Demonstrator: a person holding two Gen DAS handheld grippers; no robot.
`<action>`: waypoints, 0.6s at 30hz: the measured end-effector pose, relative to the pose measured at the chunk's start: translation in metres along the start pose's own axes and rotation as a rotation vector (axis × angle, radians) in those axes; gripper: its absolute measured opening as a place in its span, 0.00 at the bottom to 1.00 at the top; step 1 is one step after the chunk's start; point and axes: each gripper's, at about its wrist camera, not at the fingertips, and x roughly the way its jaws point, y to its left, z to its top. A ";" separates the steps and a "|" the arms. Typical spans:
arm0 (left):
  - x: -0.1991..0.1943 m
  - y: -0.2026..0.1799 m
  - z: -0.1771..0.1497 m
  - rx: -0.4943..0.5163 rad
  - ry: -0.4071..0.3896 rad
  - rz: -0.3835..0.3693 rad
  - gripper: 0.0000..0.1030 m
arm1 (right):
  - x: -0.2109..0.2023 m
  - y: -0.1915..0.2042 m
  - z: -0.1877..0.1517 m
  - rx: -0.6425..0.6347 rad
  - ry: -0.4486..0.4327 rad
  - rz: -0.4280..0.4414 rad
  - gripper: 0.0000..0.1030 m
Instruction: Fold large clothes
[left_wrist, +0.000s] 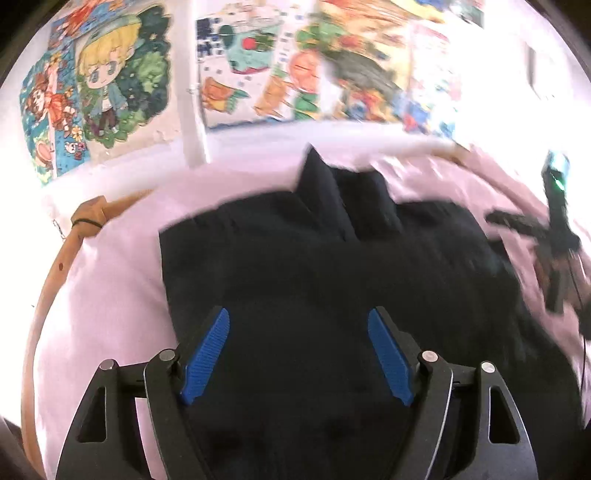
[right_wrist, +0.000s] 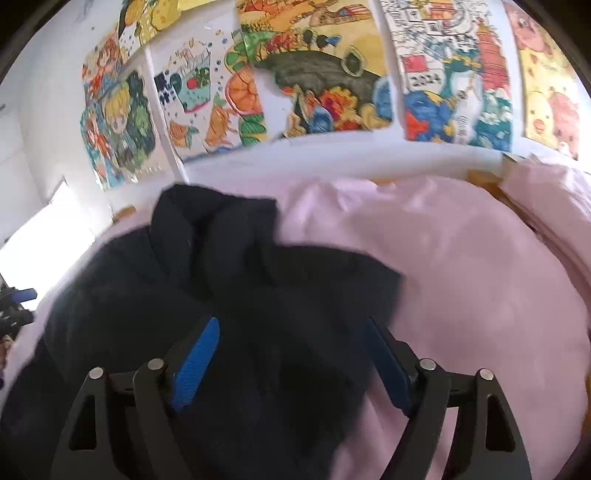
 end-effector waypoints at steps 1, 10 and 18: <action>0.012 0.005 0.015 -0.012 0.000 0.008 0.72 | 0.011 0.004 0.010 0.004 0.024 0.017 0.84; 0.108 0.002 0.106 0.034 -0.020 -0.082 0.72 | 0.110 0.016 0.062 0.090 0.160 0.130 0.84; 0.174 0.009 0.137 -0.020 -0.009 -0.106 0.71 | 0.183 0.013 0.088 0.192 0.212 0.159 0.83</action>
